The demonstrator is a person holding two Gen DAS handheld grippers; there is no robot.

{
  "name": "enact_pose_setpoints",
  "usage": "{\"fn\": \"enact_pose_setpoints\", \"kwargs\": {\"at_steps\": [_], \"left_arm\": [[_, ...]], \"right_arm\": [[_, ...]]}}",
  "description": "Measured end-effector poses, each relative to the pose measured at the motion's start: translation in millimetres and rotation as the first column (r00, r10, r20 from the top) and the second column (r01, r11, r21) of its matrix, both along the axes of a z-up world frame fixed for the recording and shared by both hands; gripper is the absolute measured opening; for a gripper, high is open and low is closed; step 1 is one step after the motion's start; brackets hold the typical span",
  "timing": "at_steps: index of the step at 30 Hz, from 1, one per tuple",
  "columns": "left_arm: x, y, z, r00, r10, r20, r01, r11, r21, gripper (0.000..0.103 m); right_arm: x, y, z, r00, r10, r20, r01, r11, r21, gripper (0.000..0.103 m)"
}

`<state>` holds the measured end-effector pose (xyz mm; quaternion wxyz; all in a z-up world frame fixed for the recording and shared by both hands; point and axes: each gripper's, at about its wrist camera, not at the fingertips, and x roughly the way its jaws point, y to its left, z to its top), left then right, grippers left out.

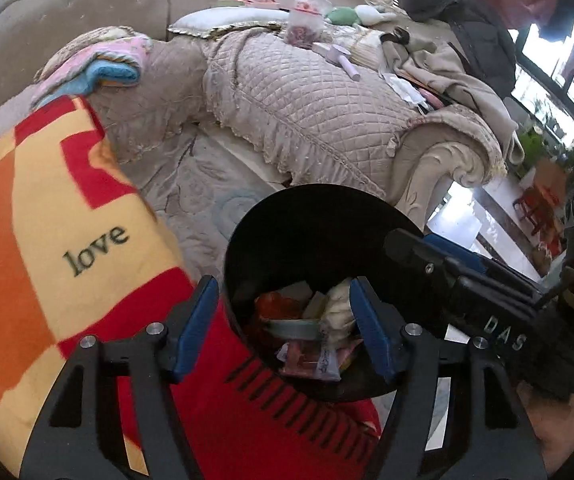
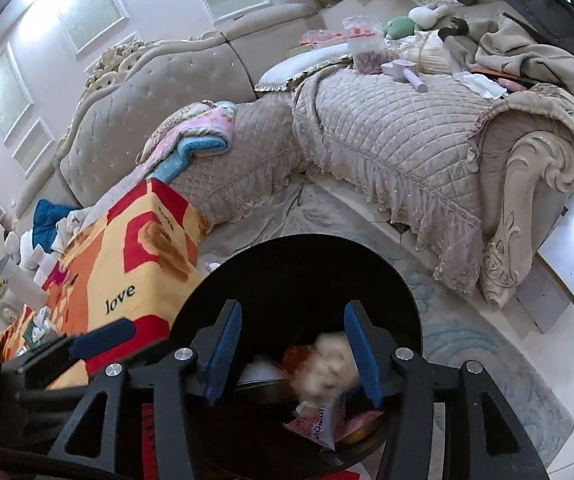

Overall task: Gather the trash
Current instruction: 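Move both open tools back over the blanket, then grasp the silver wrapper with the right tool while the left tool grasps the white tissue wad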

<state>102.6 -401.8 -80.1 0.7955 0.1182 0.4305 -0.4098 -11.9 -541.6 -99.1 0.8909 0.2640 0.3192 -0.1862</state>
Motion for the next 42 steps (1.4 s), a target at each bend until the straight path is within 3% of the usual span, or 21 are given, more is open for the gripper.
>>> {"fn": "enact_pose_setpoints", "kwargs": {"at_steps": [5, 10, 15, 20, 22, 24, 26, 28, 30, 32, 34, 35, 37, 39, 42], "left_arm": [[3, 58, 14, 0.995, 0.100, 0.005, -0.100, 0.993, -0.056, 0.067], [5, 140, 28, 0.979, 0.200, 0.040, -0.196, 0.976, -0.094, 0.067], [20, 250, 34, 0.932, 0.356, 0.067, -0.345, 0.929, -0.134, 0.067], [51, 370, 23, 0.829, 0.556, 0.060, -0.545, 0.828, -0.134, 0.067], [64, 413, 14, 0.762, 0.646, 0.042, -0.636, 0.759, -0.141, 0.067], [79, 443, 2, 0.712, 0.702, -0.029, -0.696, 0.699, -0.165, 0.068], [92, 449, -5, 0.707, 0.704, -0.059, -0.702, 0.691, -0.171, 0.068], [106, 446, -13, 0.711, 0.702, -0.036, -0.699, 0.700, -0.149, 0.068], [119, 441, -24, 0.692, 0.722, -0.008, -0.719, 0.688, -0.102, 0.068], [128, 441, -36, 0.675, 0.737, -0.039, -0.737, 0.672, -0.072, 0.067], [128, 444, -37, 0.659, 0.752, -0.028, -0.751, 0.655, -0.084, 0.065], [127, 444, -36, 0.654, 0.756, -0.029, -0.755, 0.649, -0.090, 0.049], [122, 445, -34, 0.638, 0.770, -0.017, -0.768, 0.634, -0.095, 0.039], [111, 448, -29, 0.622, 0.783, -0.015, -0.779, 0.617, -0.108, 0.038], [92, 457, -20, 0.603, 0.797, -0.045, -0.794, 0.594, -0.129, 0.038]], "right_arm": [[3, 11, 10, 1.000, -0.012, 0.025, 0.012, 1.000, -0.023, 0.052], [20, 55, 29, 0.996, 0.060, 0.072, -0.053, 0.995, -0.086, 0.055], [42, 113, 40, 0.981, 0.163, 0.104, -0.149, 0.980, -0.130, 0.064], [73, 167, 35, 0.956, 0.287, 0.056, -0.273, 0.946, -0.172, 0.064], [84, 182, 31, 0.948, 0.316, 0.032, -0.305, 0.935, -0.180, 0.064], [92, 193, 27, 0.941, 0.336, 0.021, -0.328, 0.928, -0.179, 0.064], [97, 202, 24, 0.938, 0.347, 0.016, -0.339, 0.925, -0.173, 0.064], [101, 209, 22, 0.933, 0.360, 0.016, -0.353, 0.921, -0.164, 0.064], [106, 223, 21, 0.921, 0.390, 0.018, -0.382, 0.909, -0.166, 0.064], [108, 235, 23, 0.902, 0.430, 0.034, -0.418, 0.892, -0.170, 0.064], [114, 252, 25, 0.869, 0.492, 0.062, -0.474, 0.861, -0.184, 0.065], [117, 259, 25, 0.845, 0.528, 0.082, -0.510, 0.843, -0.170, 0.067], [134, 275, 22, 0.803, 0.586, 0.111, -0.574, 0.809, -0.124, 0.068], [155, 289, 13, 0.768, 0.627, 0.130, -0.626, 0.778, -0.050, 0.068], [186, 309, -2, 0.766, 0.633, 0.113, -0.640, 0.768, 0.036, 0.068]]}}
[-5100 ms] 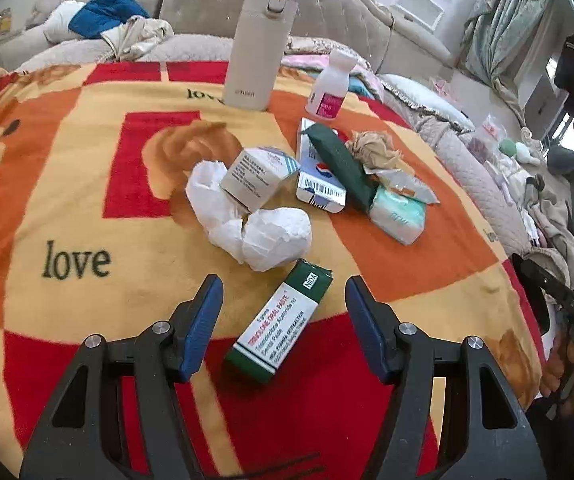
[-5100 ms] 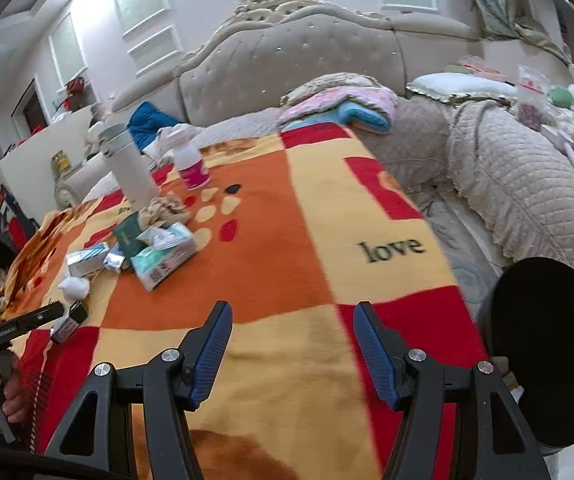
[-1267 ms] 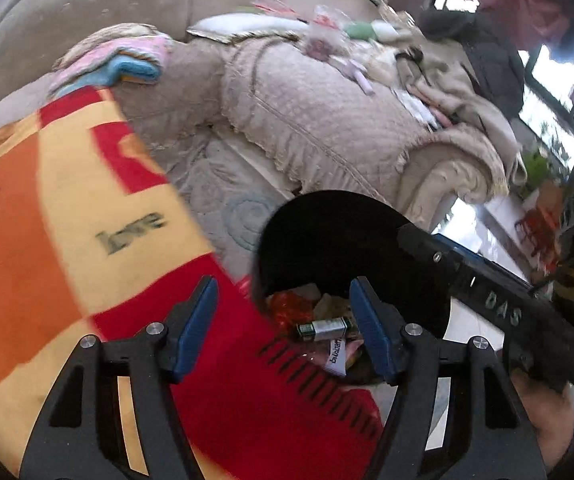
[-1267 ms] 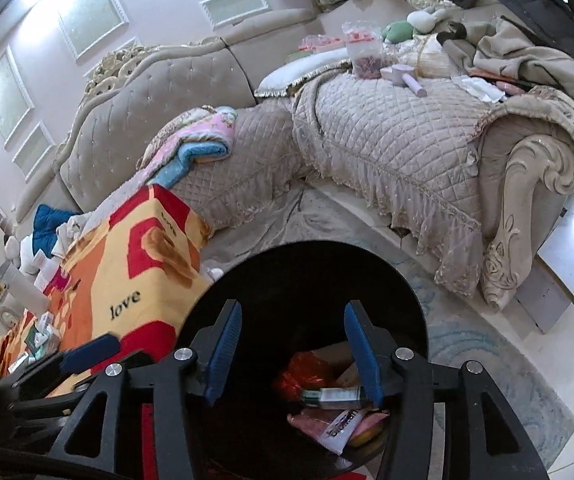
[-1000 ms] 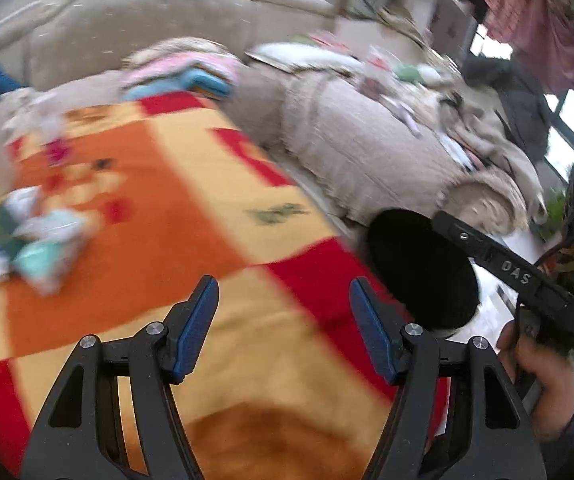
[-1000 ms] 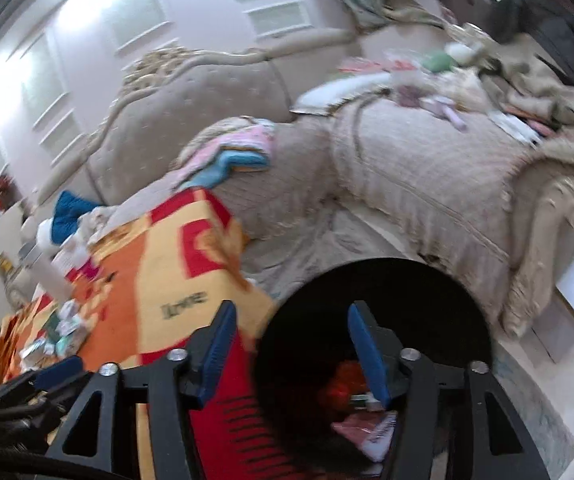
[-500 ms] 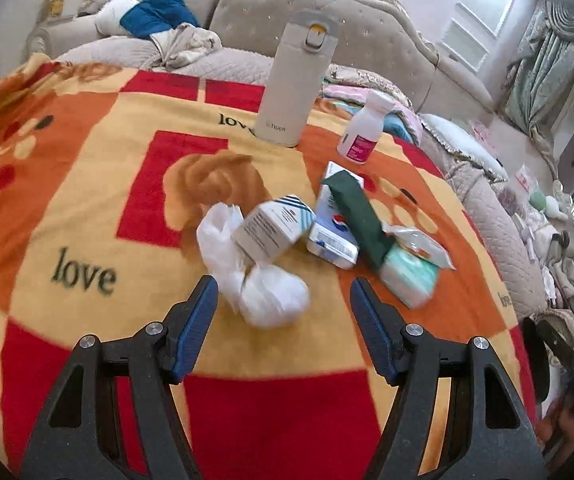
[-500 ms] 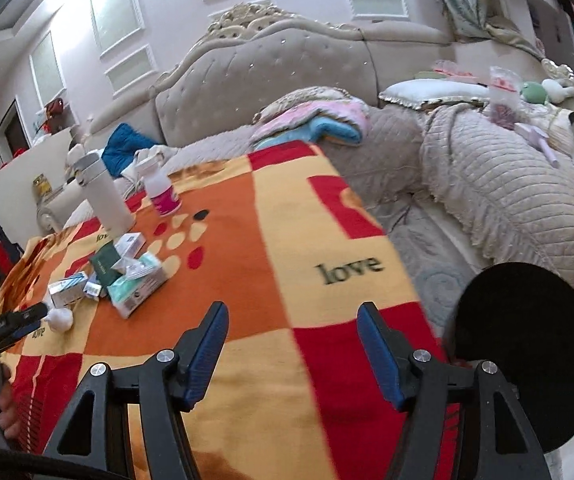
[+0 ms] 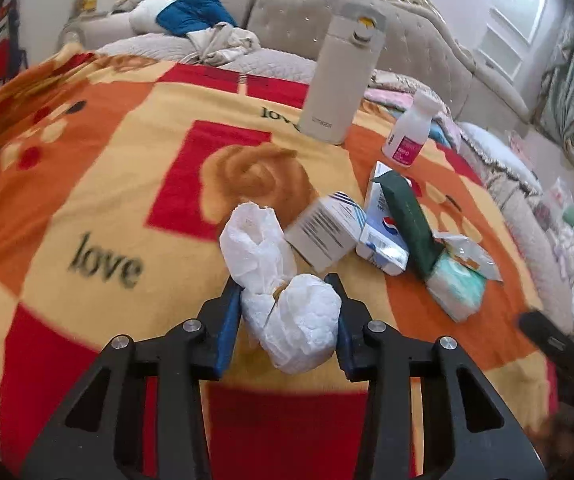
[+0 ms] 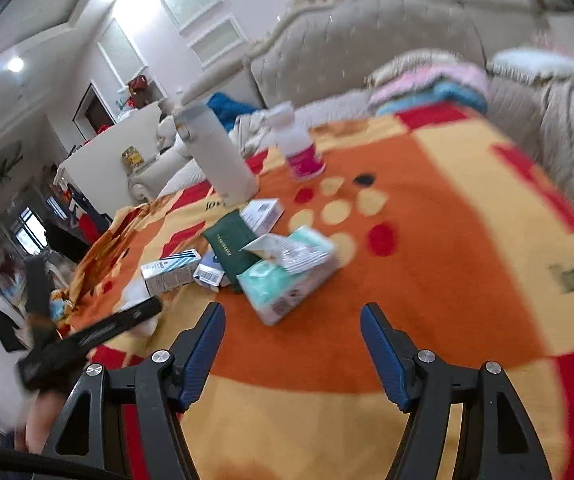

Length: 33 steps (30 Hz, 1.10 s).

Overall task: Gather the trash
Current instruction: 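Grasp the silver wrapper with the right tool while the left tool grasps the white tissue wad, then carry the wrapper and tissue wad to the black bin and open both tools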

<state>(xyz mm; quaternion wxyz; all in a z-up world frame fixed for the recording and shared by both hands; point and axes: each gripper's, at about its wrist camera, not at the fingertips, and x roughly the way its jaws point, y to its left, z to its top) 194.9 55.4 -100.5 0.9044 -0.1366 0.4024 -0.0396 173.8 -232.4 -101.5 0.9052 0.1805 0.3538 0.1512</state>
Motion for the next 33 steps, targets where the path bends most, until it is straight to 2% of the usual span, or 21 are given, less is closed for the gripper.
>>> {"fn": "enact_pose_setpoints", "kwargs": {"at_steps": [2, 6, 10, 11, 13, 16, 17, 18, 20, 21, 24, 27, 33], "left_arm": [[-21, 5, 5, 1.000, 0.006, -0.008, -0.006, 0.999, -0.044, 0.038], [-47, 10, 7, 1.000, 0.030, -0.002, -0.031, 0.997, -0.071, 0.038], [-45, 12, 7, 1.000, 0.015, -0.001, -0.015, 0.995, -0.100, 0.038], [-44, 13, 6, 1.000, 0.019, -0.001, -0.019, 0.994, -0.105, 0.038], [-40, 14, 5, 1.000, 0.017, -0.011, -0.018, 0.993, -0.117, 0.038], [-37, 10, 1, 1.000, 0.001, -0.029, -0.005, 0.992, -0.123, 0.038], [-37, 7, 1, 0.999, -0.009, -0.031, 0.005, 0.993, -0.120, 0.038], [-37, 6, 1, 1.000, -0.013, -0.026, 0.010, 0.993, -0.116, 0.038], [-38, 2, 5, 1.000, -0.023, -0.007, 0.022, 0.996, -0.089, 0.039], [-39, 1, 6, 1.000, -0.023, 0.002, 0.023, 0.997, -0.080, 0.039], [-41, -3, 7, 0.999, -0.033, 0.017, 0.034, 0.997, -0.075, 0.039], [-43, -8, 8, 0.998, -0.060, 0.030, 0.062, 0.995, -0.078, 0.039], [-50, -44, 12, 0.981, -0.181, 0.065, 0.185, 0.981, -0.062, 0.039]], "right_arm": [[14, 7, -6, 0.999, -0.036, -0.023, 0.036, 0.999, -0.003, 0.068], [43, 9, -15, 0.994, -0.079, -0.074, 0.081, 0.996, 0.024, 0.068], [52, 11, -1, 0.990, -0.141, -0.004, 0.140, 0.987, -0.074, 0.068], [53, 13, 4, 0.991, -0.132, 0.022, 0.133, 0.986, -0.104, 0.068], [56, 26, 15, 0.997, -0.036, 0.072, 0.049, 0.982, -0.182, 0.068], [61, 46, 23, 0.991, 0.098, 0.087, -0.067, 0.950, -0.305, 0.066], [67, 52, 20, 0.988, 0.148, 0.048, -0.123, 0.933, -0.339, 0.051], [73, 55, 15, 0.985, 0.170, 0.003, -0.158, 0.921, -0.355, 0.043], [80, 57, 4, 0.981, 0.183, -0.067, -0.194, 0.901, -0.389, 0.031], [78, 56, 2, 0.982, 0.179, -0.066, -0.190, 0.892, -0.411, 0.028], [67, 43, 5, 0.986, 0.162, -0.041, -0.166, 0.919, -0.359, 0.020], [46, 26, 20, 0.991, 0.134, 0.001, -0.128, 0.954, -0.271, 0.020], [-25, -17, 40, 0.994, 0.077, 0.072, -0.065, 0.985, -0.158, 0.020]]}}
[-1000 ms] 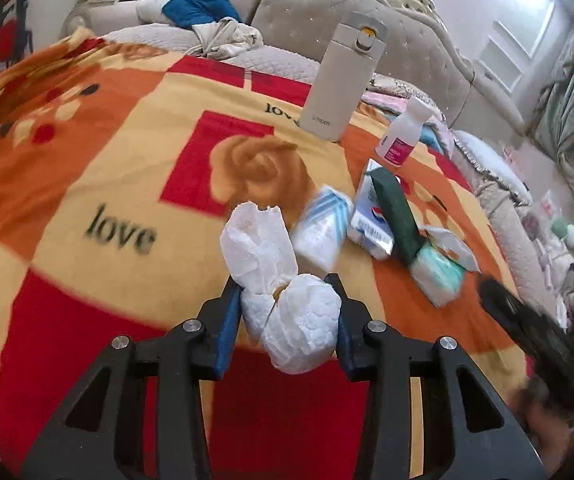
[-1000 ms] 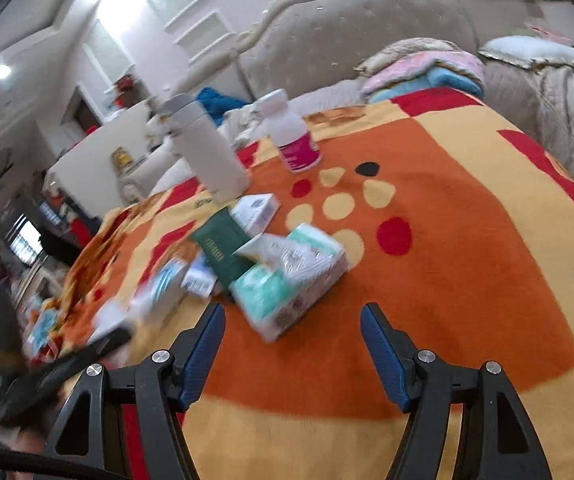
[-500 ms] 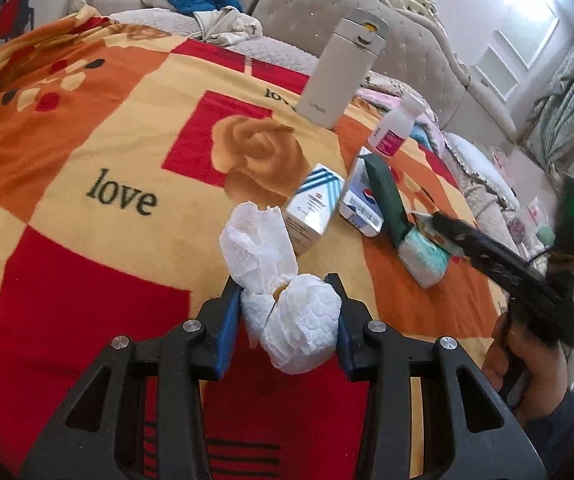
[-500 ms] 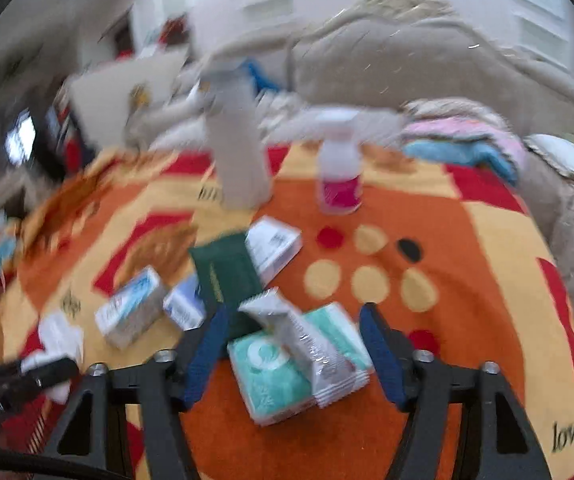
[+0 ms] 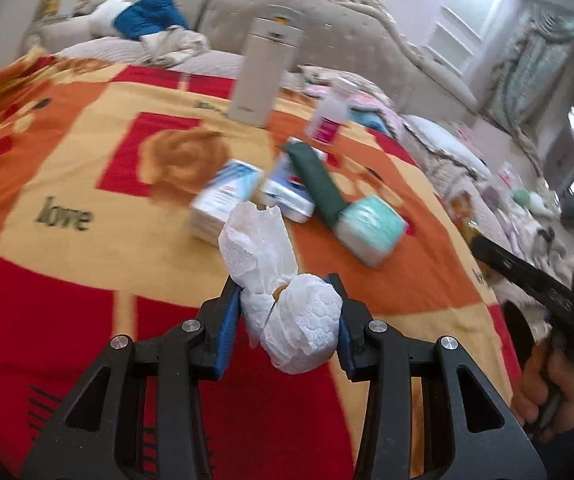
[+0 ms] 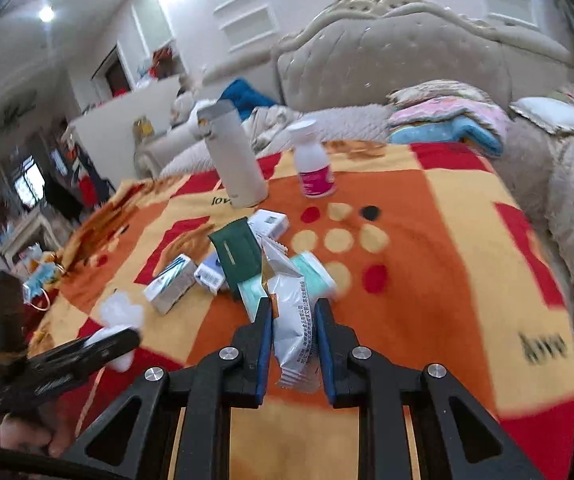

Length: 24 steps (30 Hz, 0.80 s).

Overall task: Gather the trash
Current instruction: 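Carry the wrapper and tissue wad to the black bin and open both tools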

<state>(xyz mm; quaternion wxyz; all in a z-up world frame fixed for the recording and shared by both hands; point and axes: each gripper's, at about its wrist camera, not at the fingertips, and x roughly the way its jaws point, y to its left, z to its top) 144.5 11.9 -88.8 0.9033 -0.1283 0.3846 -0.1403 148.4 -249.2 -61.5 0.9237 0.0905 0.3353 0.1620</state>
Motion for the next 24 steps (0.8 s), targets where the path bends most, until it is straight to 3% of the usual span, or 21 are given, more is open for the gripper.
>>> {"fn": "enact_pose_setpoints", "kwargs": {"at_steps": [3, 6, 12, 17, 24], "left_arm": [[-6, -20, 0, 0.999, -0.045, 0.005, 0.045, 0.998, 0.032, 0.039], [-13, -42, 1, 0.998, -0.063, 0.009, 0.062, 0.995, 0.079, 0.040], [-27, -88, -2, 0.999, -0.041, 0.001, 0.039, 0.970, 0.241, 0.040], [-35, -114, 7, 0.999, -0.037, 0.006, 0.034, 0.962, 0.270, 0.040], [-41, -174, 18, 0.993, -0.116, 0.025, 0.103, 0.945, 0.312, 0.040]], "right_arm": [[-39, -25, -7, 1.000, -0.023, 0.013, 0.022, 0.998, 0.055, 0.020], [-58, -43, -9, 0.999, -0.040, 0.005, 0.039, 0.998, 0.053, 0.020], [-82, -79, -8, 0.997, -0.066, 0.031, 0.065, 0.997, 0.028, 0.020], [-99, -113, -2, 0.990, -0.128, 0.059, 0.124, 0.990, 0.064, 0.020], [-129, -171, 1, 0.956, -0.283, 0.071, 0.275, 0.956, 0.101, 0.020]]}}
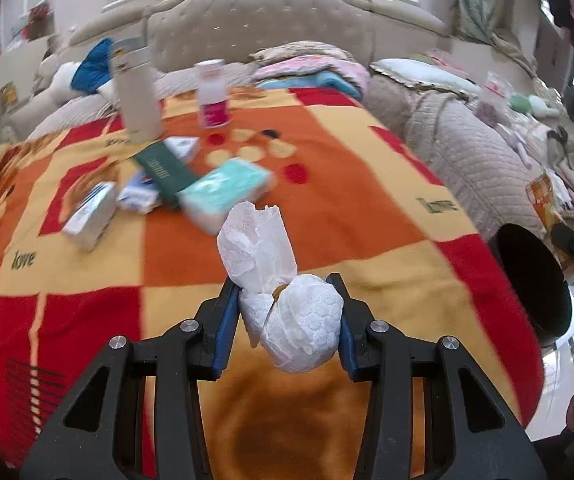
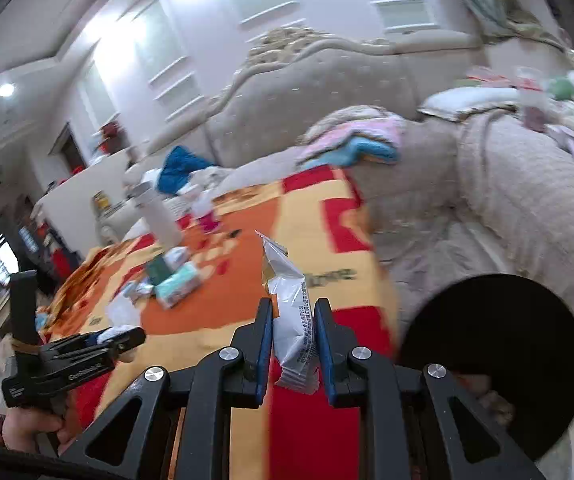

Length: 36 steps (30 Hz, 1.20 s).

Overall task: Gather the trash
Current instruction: 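Carry the wrapper and tissue wad to the black bin and open both tools, then move both open tools back over the blanket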

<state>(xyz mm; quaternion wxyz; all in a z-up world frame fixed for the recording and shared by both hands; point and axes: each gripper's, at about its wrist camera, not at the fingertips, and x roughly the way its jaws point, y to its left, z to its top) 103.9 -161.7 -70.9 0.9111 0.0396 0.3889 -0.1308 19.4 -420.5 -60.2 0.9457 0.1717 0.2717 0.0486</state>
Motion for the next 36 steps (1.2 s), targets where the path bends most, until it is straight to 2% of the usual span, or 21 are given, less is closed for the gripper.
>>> {"fn": "enact_pose_setpoints", "kwargs": {"at_steps": [5, 9, 10, 14, 19, 21, 22, 23, 25, 27, 28, 29, 30, 32, 33, 35, 36], "left_arm": [[-4, -47, -1, 0.997, -0.072, -0.007, 0.072, 0.997, 0.011, 0.040], [-2, -82, 2, 0.988, -0.151, -0.029, 0.150, 0.988, -0.021, 0.040], [-2, -97, 3, 0.978, -0.206, -0.040, 0.204, 0.978, -0.039, 0.040], [-7, -160, 8, 0.910, -0.410, -0.062, 0.405, 0.910, -0.089, 0.040], [-7, -223, 4, 0.839, -0.537, -0.083, 0.530, 0.843, -0.092, 0.041], [-2, -242, 0, 0.820, -0.563, -0.102, 0.554, 0.826, -0.104, 0.045], [1, -248, -3, 0.808, -0.577, -0.119, 0.564, 0.816, -0.131, 0.051], [6, -252, -6, 0.804, -0.578, -0.143, 0.559, 0.815, -0.150, 0.056], [9, -250, -9, 0.810, -0.562, -0.165, 0.539, 0.826, -0.166, 0.062], [10, -240, -10, 0.815, -0.555, -0.168, 0.526, 0.829, -0.191, 0.068], [11, -233, -9, 0.817, -0.551, -0.170, 0.517, 0.831, -0.206, 0.073], [12, -223, -7, 0.824, -0.540, -0.174, 0.500, 0.836, -0.225, 0.073], [12, -214, -5, 0.826, -0.536, -0.173, 0.491, 0.836, -0.244, 0.073], [10, -197, 2, 0.841, -0.521, -0.142, 0.479, 0.841, -0.251, 0.073], [6, -183, 9, 0.858, -0.506, -0.091, 0.474, 0.846, -0.244, 0.073], [-7, -152, 25, 0.886, -0.463, 0.029, 0.458, 0.861, -0.221, 0.073], [-17, -131, 33, 0.890, -0.444, 0.103, 0.456, 0.865, -0.209, 0.073]], "right_arm": [[-21, -41, -5, 0.991, -0.130, -0.028, 0.129, 0.991, -0.014, 0.020], [-29, -70, -13, 0.974, -0.215, -0.069, 0.215, 0.977, -0.012, 0.020], [-31, -76, -14, 0.968, -0.238, -0.077, 0.237, 0.971, -0.017, 0.020], [-31, -98, -28, 0.939, -0.311, -0.148, 0.312, 0.950, -0.014, 0.020], [-28, -113, -42, 0.917, -0.335, -0.216, 0.343, 0.939, -0.003, 0.020], [-27, -114, -44, 0.914, -0.335, -0.228, 0.342, 0.940, -0.009, 0.020], [-26, -113, -45, 0.914, -0.332, -0.233, 0.339, 0.941, -0.010, 0.020], [-25, -113, -46, 0.913, -0.331, -0.237, 0.339, 0.941, -0.009, 0.020], [-22, -114, -46, 0.907, -0.340, -0.248, 0.349, 0.937, -0.010, 0.020], [-19, -113, -46, 0.891, -0.369, -0.264, 0.375, 0.926, -0.029, 0.028], [-17, -113, -46, 0.884, -0.380, -0.271, 0.387, 0.922, -0.028, 0.039], [-17, -112, -44, 0.881, -0.389, -0.270, 0.396, 0.918, -0.032, 0.049], [-17, -108, -41, 0.881, -0.401, -0.250, 0.402, 0.914, -0.051, 0.049], [-21, -97, -26, 0.889, -0.430, -0.156, 0.420, 0.902, -0.097, 0.052], [-27, -90, -17, 0.892, -0.444, -0.081, 0.435, 0.893, -0.114, 0.058], [-37, -75, -2, 0.903, -0.427, 0.053, 0.430, 0.897, -0.098, 0.096], [-40, -66, 4, 0.903, -0.420, 0.090, 0.428, 0.899, -0.098, 0.103]]}}
